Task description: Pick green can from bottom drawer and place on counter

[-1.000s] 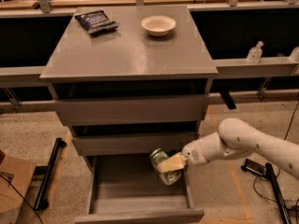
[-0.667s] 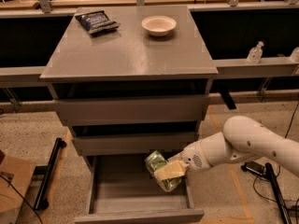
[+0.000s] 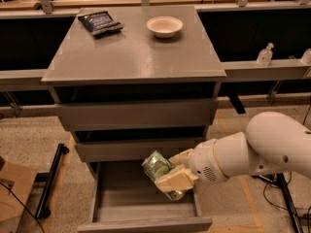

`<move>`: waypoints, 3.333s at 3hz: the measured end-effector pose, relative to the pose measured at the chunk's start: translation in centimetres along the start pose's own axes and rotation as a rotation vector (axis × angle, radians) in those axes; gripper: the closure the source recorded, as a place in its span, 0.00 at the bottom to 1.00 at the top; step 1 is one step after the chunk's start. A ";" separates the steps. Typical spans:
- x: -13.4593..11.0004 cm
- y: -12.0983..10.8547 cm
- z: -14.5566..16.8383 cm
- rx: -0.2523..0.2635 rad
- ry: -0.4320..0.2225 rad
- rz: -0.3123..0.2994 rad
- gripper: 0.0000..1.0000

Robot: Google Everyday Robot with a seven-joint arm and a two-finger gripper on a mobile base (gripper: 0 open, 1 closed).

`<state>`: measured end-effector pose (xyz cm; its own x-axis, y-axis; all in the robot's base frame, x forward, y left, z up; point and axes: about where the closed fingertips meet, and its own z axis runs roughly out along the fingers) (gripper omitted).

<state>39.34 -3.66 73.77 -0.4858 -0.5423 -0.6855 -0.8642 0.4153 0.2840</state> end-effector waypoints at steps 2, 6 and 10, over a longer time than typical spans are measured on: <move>-0.2 -0.1 -0.2 0.010 -0.030 0.007 1.00; -13.1 0.3 -6.4 -0.007 0.104 -0.288 1.00; -27.3 -8.2 -13.5 0.326 0.181 -0.525 1.00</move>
Offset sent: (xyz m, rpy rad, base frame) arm 0.0617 -0.0121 0.1502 -0.0929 -0.2614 0.0831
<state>57.91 -2.12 99.22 -0.0481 -0.8368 -0.5453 -0.9227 0.2464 -0.2967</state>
